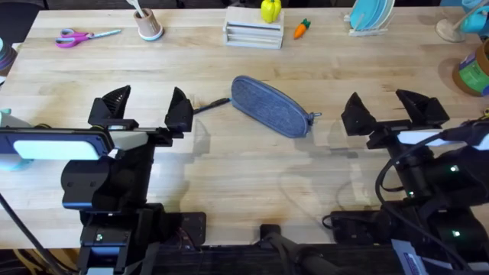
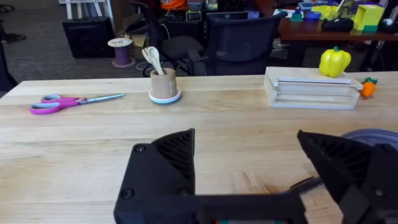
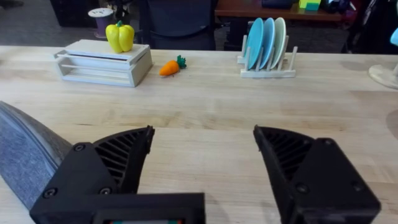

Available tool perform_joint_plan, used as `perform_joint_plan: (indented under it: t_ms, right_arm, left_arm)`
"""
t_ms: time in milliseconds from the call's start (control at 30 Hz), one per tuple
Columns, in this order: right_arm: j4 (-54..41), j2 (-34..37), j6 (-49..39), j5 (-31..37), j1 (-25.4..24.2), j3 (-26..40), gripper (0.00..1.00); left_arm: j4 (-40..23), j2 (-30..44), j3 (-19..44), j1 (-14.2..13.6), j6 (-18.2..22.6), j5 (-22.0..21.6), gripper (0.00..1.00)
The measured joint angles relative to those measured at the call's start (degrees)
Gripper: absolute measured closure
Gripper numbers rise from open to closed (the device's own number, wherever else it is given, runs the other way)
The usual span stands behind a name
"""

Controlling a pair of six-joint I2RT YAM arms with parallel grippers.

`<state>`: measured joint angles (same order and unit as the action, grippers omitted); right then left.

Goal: Unzip the bag, pick up the pens from the table one at a time and place them inside, then zip the bag closed.

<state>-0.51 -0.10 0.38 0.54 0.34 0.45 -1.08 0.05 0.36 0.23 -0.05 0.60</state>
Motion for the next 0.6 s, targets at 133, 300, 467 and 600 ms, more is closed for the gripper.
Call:
perform_joint_plan:
  t_ms: [133, 300, 467, 600]
  right_arm:
    - [-0.04, 0.0, 0.04, 0.02, 0.02, -0.02, 0.007]
    - [-0.33, 0.0, 0.04, 0.02, 0.02, 0.02, 0.007]
    - [-0.33, 0.0, 0.04, 0.04, 0.02, 0.02, 0.007]
    - [-0.37, 0.0, 0.06, -0.1, 0.02, 0.02, 0.007]
  left_arm:
    - [0.0, 0.0, 0.0, 0.0, 0.04, 0.0, 0.006]
    - [-0.02, -0.02, 0.0, 0.0, 0.07, 0.0, 0.006]
    - [-0.21, 0.0, 0.0, 0.0, 0.07, 0.02, 0.008]
    - [-0.19, 0.0, 0.0, 0.0, 0.09, 0.47, 0.009]
